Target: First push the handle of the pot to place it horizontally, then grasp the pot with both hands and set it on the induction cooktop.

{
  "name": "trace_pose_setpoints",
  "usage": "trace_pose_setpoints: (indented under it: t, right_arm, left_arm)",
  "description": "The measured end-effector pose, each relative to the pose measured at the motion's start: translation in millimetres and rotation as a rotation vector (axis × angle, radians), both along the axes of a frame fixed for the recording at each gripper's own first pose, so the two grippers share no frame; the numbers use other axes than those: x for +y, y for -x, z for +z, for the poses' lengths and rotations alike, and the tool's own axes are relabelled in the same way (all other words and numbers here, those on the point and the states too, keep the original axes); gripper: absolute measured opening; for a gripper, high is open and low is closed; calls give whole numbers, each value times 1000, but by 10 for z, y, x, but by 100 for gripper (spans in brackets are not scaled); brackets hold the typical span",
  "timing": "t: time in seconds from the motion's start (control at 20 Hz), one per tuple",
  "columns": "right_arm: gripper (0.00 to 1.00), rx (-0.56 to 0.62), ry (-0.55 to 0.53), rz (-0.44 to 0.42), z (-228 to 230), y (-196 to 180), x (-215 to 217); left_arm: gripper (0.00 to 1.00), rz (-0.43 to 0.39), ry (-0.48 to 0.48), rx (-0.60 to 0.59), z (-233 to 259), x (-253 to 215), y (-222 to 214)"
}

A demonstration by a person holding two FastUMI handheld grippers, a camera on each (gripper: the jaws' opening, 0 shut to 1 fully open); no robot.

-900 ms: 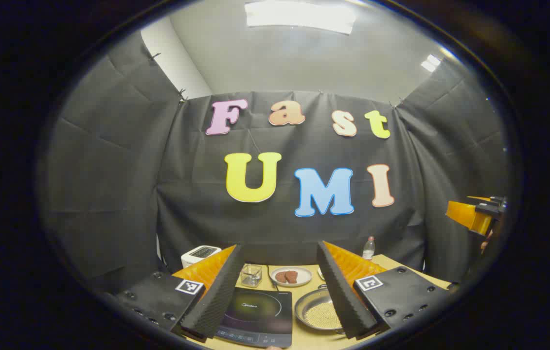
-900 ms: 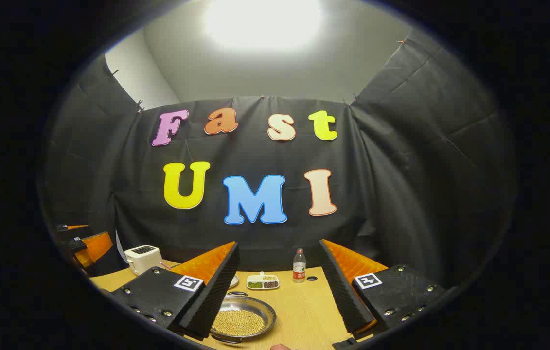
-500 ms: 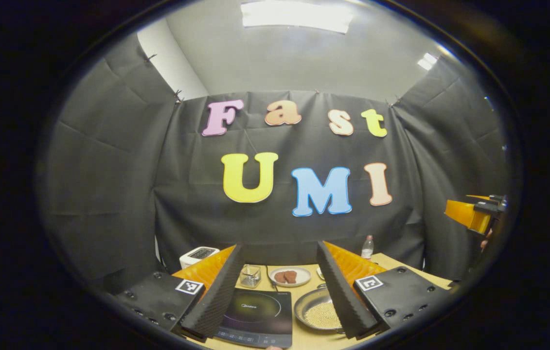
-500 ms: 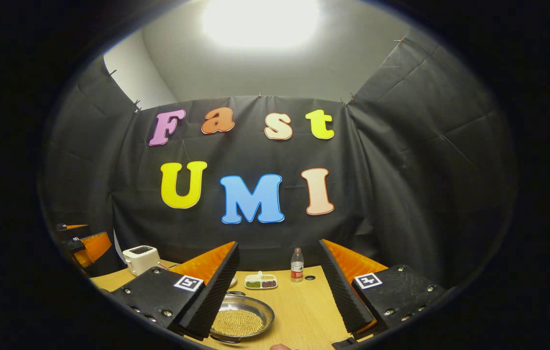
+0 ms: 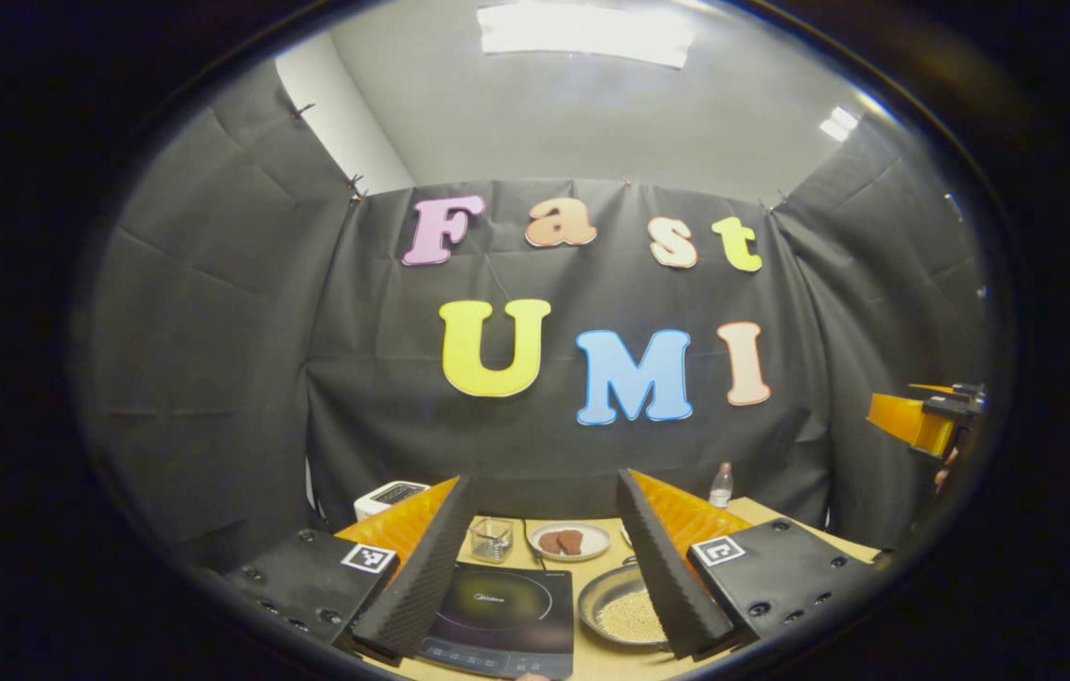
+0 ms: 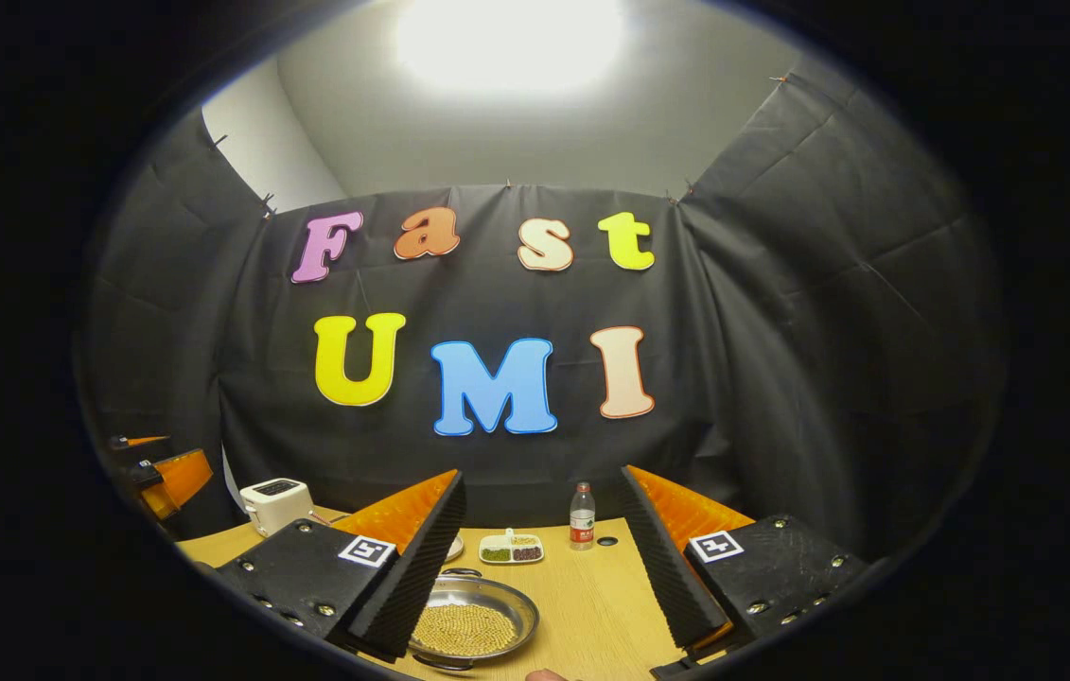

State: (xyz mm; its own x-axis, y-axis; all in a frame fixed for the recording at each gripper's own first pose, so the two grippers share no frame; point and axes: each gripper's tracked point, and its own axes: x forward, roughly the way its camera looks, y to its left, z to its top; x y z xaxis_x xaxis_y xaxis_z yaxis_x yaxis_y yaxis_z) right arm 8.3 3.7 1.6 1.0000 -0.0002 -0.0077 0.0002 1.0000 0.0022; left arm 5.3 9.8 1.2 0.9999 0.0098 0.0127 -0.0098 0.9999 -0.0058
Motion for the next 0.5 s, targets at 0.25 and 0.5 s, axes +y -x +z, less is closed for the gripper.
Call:
trace_pose_setpoints:
  t: [0.25, 0.5]
  right_arm:
    - [97, 0, 5, 8, 7, 7, 34]
    - [97, 23, 3, 10, -34, 20, 43]
  left_arm:
    - [100, 9, -2, -1, -2, 53, 21]
    - [99, 18, -5, -5, 4, 97, 53]
